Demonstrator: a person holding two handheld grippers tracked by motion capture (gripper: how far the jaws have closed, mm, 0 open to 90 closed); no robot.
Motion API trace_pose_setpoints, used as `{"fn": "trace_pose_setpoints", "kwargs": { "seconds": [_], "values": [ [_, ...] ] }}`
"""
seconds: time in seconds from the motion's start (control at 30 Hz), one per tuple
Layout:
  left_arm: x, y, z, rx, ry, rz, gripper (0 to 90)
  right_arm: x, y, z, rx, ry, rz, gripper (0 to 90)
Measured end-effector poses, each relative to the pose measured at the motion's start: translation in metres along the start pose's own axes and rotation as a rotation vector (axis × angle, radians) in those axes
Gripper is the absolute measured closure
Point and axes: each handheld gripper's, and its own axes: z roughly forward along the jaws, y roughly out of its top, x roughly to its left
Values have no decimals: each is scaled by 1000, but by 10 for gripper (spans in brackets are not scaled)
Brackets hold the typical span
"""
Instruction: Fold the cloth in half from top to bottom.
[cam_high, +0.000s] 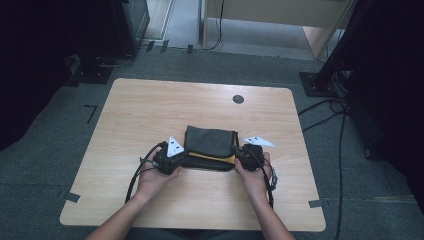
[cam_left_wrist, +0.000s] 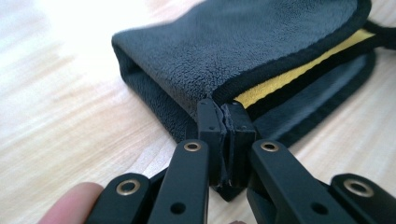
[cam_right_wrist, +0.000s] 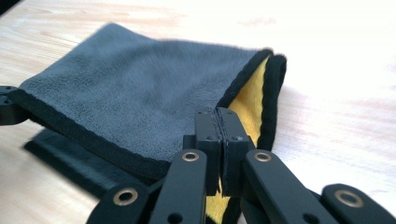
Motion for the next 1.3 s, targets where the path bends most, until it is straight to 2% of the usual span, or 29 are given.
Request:
{"fn": "trace_pose_setpoints", "kwargs": {
  "seconds": [0.1,0.17,0.2,0.27,0.33,0.4,0.47,0.57,0.6,0.63,0.7,0.73,0.8,0.83,0.93,1.07,1.13,1.17,1.27,1.3],
  "values": [
    [-9,-7,-3,36,8,38,880,2,-4,-14,9,-6,-31,895],
    [-13,-17,7,87,8,61,877,1,-12,-12,45,-23,-45,895],
    [-13,-21,13,105,1,55,874,-1,-18,-7,67,-30,-49,895],
    [-13,-24,14,88,-8,18,859,-6,-28,3,112,-31,-29,885],
    [-12,-23,10,78,-32,16,783,-9,-32,4,110,-33,-16,856],
    [-8,-24,3,47,-75,6,695,-10,-29,-2,99,-39,-8,756],
    [1,-23,-7,1,-130,-46,654,-10,-26,-10,73,-54,-3,715],
    [16,-16,-12,-63,-150,-157,634,-9,-14,-21,-8,-45,-7,690],
    [21,-12,-8,-69,-135,-199,627,-8,-9,-20,-22,-59,-8,685],
    [22,-9,-4,-63,-120,-224,622,-8,-3,-15,-33,-70,2,681],
    [21,-6,10,-20,-90,-274,621,-9,3,-3,-36,-91,17,664],
    [18,-7,17,10,-75,-271,617,-8,4,6,-27,-110,17,650],
    [9,-11,26,71,-32,-215,619,-4,0,21,10,-103,30,612],
    [5,-15,28,79,-18,-199,620,-2,-4,26,28,-113,12,581],
    [6,-23,22,56,-12,-196,613,1,-18,31,64,-183,-46,480],
    [8,-26,16,33,-18,-179,583,-12,-26,23,61,-161,1,411],
    [15,-26,13,1,-55,-228,544,-15,-23,18,57,-159,10,407],
    [20,-25,12,-20,-60,-257,537,-15,-22,16,49,-158,11,407],
    [36,-15,14,-53,-34,-338,573,-11,-14,11,4,-150,-3,415],
    [41,-11,16,-53,-1,-351,611,-9,-11,10,-12,-150,-14,423]
  ]
}}
